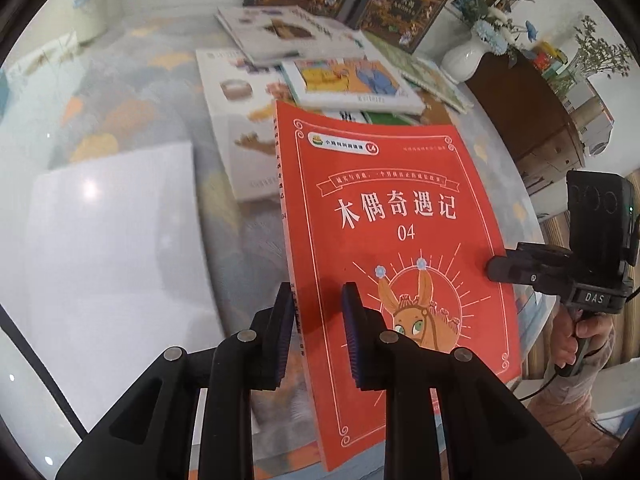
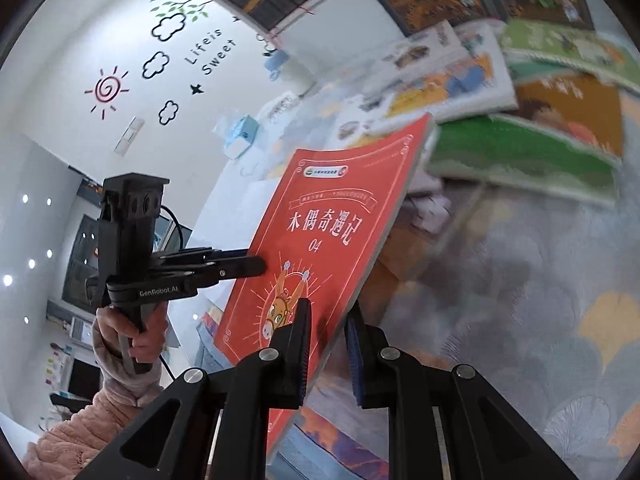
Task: Organize books
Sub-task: 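Carry the red book with the left tool beside the white book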
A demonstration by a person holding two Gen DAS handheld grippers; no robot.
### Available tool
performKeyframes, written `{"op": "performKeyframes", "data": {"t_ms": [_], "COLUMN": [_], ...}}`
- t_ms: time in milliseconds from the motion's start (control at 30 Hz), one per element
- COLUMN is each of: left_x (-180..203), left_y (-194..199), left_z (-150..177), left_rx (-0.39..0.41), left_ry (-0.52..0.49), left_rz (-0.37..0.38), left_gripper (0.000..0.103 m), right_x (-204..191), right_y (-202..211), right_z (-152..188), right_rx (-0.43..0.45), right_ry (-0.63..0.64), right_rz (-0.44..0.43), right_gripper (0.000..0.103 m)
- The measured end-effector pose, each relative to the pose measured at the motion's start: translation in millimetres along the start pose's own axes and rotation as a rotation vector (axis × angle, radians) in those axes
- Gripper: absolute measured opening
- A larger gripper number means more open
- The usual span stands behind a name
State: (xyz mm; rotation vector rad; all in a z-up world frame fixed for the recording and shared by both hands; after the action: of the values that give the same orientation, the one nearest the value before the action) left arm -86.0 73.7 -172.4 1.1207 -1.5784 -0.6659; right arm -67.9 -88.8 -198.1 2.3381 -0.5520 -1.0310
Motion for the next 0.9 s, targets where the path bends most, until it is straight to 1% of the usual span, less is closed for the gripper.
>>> {"op": "performKeyframes", "data": {"t_ms": [100, 267, 400, 533, 633, 733, 800, 900], "left_x": [-4.4, -29.2, -55.1, -90.1, -119.1, -142.6, -154.7, -171.2], "left_y": [19.0, 56.6, 85.9, 104.7, 105.7, 97.8, 89.2, 72.8], "left_z": [-8.7, -20.2, -25.2, -26.4, -24.6, -18.3, -13.5, -6.1], "left_rx": [0.04, 0.105, 0.173, 0.22, 0.231, 0.229, 0.222, 0.192], "left_ry": [-0.013, -0.003, 0.014, 0.072, 0.12, 0.154, 0.173, 0.187], "left_rz": [-0.014, -0.047, -0.079, -0.088, -0.106, -0.141, -0.163, -0.185], "left_gripper": [0.021, 0.022, 0.022, 0.022, 0.022, 0.022, 0.022, 0.022], "right_x": [-18.0, -48.9, -75.0, -98.0, -109.6, -114.8, -112.9, -104.0], "right_y": [-2.0, -17.4, -41.6, -72.5, -100.9, -128.3, -151.1, -174.5], "right_z": [-14.9, -40.9, -64.9, -83.3, -87.5, -87.6, -82.4, -73.7], "right_rx": [0.0, -0.024, -0.044, -0.066, -0.091, -0.119, -0.152, -0.198], "right_ry": [0.044, 0.119, 0.166, 0.207, 0.227, 0.223, 0.206, 0.168], "right_rz": [0.0, -0.009, -0.034, -0.07, -0.093, -0.111, -0.124, -0.135], "right_gripper": [0.017, 0.017, 0.017, 0.017, 0.017, 0.017, 0.017, 0.017]}}
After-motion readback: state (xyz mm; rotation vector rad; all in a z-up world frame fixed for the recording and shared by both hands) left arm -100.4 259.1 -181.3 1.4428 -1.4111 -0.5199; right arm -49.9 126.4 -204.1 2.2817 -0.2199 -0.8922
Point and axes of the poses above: each gripper's, at about its wrist camera, not at the fingertips, and y roughly against the way its jaws point, x to its right, z to its underside, the point moved 5 cm from there along -y, roughly the way its jaws point, and after that the axes turned 11 degrees about y, right-handed, at the moved point
